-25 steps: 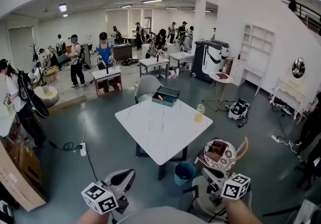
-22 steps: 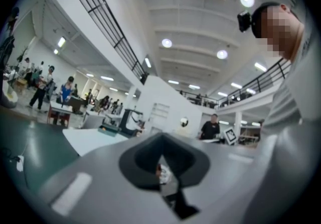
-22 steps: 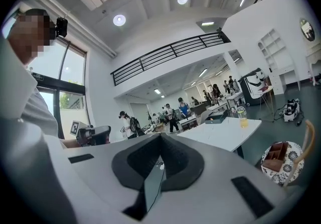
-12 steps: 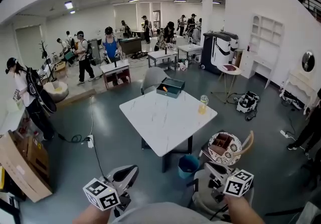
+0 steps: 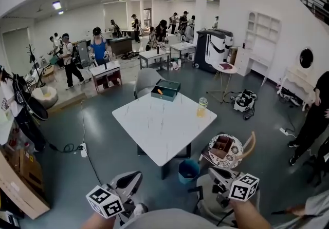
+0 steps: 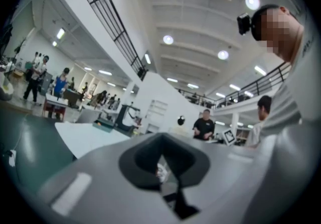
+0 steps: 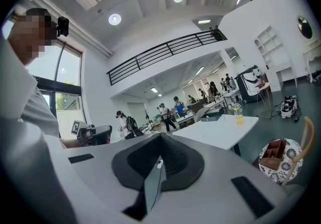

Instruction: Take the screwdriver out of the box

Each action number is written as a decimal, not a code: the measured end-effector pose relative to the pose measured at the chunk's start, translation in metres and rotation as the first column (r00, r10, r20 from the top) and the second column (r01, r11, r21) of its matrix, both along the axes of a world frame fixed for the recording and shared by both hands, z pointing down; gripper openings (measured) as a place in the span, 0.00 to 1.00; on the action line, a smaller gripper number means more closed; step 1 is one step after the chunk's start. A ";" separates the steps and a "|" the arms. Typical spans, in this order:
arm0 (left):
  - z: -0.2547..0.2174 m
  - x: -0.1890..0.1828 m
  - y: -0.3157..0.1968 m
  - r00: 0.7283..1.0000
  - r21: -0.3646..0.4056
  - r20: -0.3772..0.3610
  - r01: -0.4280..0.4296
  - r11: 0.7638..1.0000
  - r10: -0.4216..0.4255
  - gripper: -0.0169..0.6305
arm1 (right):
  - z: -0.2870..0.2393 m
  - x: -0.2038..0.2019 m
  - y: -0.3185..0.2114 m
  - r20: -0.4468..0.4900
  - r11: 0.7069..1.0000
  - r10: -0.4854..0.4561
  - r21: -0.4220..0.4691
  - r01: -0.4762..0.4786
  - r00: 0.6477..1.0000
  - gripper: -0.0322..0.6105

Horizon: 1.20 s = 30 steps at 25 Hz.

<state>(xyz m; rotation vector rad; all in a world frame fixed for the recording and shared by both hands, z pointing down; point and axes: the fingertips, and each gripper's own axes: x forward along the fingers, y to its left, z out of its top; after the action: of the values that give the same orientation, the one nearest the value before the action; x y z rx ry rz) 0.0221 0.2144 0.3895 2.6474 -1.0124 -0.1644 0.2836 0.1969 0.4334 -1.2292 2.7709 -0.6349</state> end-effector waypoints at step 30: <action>0.019 -0.147 -0.295 0.980 0.001 -0.053 -0.194 0.981 0.194 0.02 | -0.005 -0.138 -0.247 -0.068 0.978 0.201 -0.036 -0.204 0.977 0.06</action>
<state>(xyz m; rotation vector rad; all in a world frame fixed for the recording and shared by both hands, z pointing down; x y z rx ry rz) -0.1249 -0.0809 0.4085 2.7032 -0.7317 -0.1880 0.1453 -0.0504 0.4282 -1.5421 2.6449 -0.6505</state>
